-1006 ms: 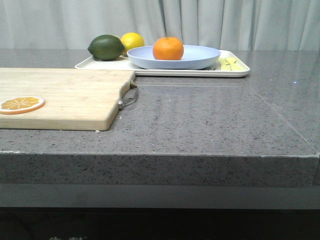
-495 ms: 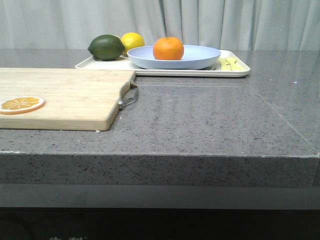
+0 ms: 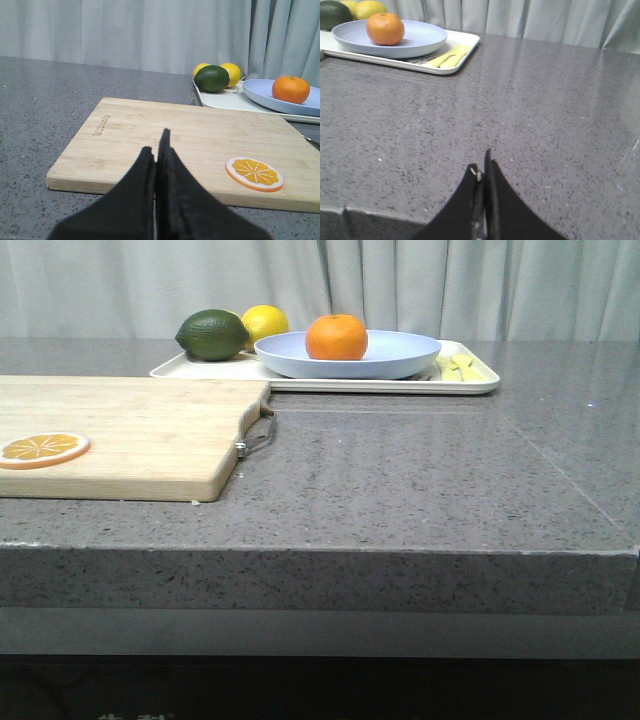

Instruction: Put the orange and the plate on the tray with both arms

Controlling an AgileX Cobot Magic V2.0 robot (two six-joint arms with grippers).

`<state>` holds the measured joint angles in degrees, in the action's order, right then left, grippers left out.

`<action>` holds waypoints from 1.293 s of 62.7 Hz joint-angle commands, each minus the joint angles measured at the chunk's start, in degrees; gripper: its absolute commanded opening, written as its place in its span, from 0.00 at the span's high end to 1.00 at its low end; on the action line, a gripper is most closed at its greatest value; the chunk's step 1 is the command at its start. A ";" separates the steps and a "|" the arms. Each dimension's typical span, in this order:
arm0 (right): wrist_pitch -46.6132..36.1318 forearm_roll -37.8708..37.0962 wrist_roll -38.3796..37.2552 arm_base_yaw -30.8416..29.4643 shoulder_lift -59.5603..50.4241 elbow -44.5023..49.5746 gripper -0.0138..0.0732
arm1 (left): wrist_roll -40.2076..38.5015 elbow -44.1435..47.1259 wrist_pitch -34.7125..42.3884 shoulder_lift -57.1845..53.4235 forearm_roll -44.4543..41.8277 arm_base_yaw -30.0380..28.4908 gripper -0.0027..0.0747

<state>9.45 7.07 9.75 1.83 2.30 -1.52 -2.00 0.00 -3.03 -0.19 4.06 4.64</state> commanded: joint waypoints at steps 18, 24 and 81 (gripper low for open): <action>-9.85 0.34 0.33 -1.24 -4.14 2.80 0.92 | -0.41 0.40 4.71 -1.19 0.50 -0.08 0.99; -10.24 0.34 0.33 -1.17 -4.14 2.80 0.92 | -0.41 0.40 4.71 -1.19 0.50 -0.08 0.99; -12.65 -8.02 -11.40 -2.84 -4.17 2.80 0.92 | -0.41 0.40 4.71 -1.19 0.50 -0.08 0.99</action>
<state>1.84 0.00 -1.56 -0.72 -0.47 1.55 -2.00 -0.04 -3.03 -0.19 4.06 4.64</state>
